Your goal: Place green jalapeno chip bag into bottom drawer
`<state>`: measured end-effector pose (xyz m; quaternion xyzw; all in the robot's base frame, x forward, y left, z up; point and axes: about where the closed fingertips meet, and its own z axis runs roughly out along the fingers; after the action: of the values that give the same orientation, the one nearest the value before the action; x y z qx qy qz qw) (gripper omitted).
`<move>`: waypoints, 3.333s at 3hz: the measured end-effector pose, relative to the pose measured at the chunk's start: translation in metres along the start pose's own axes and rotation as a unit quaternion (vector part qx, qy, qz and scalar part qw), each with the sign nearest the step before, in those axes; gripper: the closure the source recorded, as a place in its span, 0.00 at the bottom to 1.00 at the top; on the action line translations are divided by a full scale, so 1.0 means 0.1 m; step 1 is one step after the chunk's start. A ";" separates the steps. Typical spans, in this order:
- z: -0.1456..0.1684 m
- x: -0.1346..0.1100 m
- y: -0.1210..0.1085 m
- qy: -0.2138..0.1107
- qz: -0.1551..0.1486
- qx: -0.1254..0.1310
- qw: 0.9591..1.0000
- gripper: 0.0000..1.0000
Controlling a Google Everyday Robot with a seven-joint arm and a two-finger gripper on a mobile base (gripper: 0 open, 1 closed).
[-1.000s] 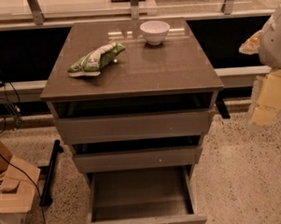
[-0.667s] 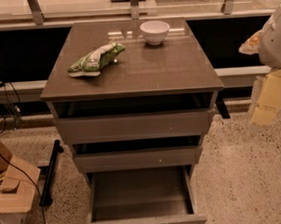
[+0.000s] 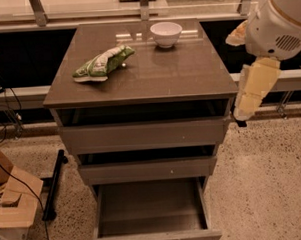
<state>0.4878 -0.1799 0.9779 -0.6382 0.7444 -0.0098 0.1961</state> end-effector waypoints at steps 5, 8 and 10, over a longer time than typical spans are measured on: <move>1.38 -1.36 -1.07 -0.188 0.041 0.005 0.981 0.00; 2.00 -1.75 -1.46 -0.264 0.037 -0.030 0.963 0.00; 2.32 -2.24 -1.69 -0.337 0.046 -0.036 0.940 0.00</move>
Offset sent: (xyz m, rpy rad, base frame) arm 0.0217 0.0316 -0.0041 0.0419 -0.0025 0.0673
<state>0.7428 0.0569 0.8713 -0.5759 0.6628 0.2422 0.4127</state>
